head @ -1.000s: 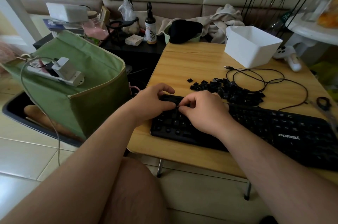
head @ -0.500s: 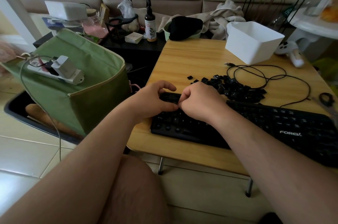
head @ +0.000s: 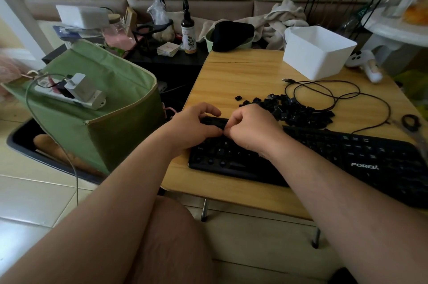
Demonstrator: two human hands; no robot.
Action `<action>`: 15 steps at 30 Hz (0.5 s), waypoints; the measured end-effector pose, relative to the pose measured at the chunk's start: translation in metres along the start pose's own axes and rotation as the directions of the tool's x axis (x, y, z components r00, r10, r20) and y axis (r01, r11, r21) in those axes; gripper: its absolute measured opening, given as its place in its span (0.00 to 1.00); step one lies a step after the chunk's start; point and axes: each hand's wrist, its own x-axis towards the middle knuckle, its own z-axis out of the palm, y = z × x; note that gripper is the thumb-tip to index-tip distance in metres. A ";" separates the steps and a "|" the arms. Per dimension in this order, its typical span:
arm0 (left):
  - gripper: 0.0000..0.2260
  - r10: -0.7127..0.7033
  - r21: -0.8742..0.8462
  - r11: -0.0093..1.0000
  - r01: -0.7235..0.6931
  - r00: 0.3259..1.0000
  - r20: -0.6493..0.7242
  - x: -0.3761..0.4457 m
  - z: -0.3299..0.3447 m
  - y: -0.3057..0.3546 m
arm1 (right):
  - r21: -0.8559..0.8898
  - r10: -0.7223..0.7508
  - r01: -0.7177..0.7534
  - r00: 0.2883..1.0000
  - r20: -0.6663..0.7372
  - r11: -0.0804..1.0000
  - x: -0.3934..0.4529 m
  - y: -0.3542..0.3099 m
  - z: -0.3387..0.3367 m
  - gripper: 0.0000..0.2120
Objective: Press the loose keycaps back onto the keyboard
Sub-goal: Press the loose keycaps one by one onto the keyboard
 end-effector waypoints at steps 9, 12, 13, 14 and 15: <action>0.15 0.008 -0.035 0.999 -0.008 1.000 0.004 0.000 -0.001 0.001 | -0.006 -0.240 0.243 0.962 0.131 0.970 -0.001 0.020 -0.022 0.06; 0.15 0.012 -0.030 0.999 -0.012 1.000 0.003 0.000 -0.002 0.000 | -0.083 -0.287 0.295 0.952 0.104 0.952 -0.003 0.021 -0.017 0.07; 0.15 0.015 -0.031 0.999 -0.015 1.000 0.001 0.001 -0.002 -0.001 | -0.107 -0.298 0.307 0.950 0.092 0.946 -0.003 0.021 -0.015 0.07; 0.15 0.020 -0.028 0.999 -0.020 1.000 0.000 0.001 -0.002 -0.001 | -0.126 -0.307 0.315 0.948 0.078 0.941 -0.004 0.020 -0.013 0.06; 0.15 0.024 -0.024 0.999 -0.024 1.000 -0.003 0.001 -0.001 -0.001 | -0.142 -0.314 0.321 0.947 0.066 0.937 -0.005 0.020 -0.012 0.06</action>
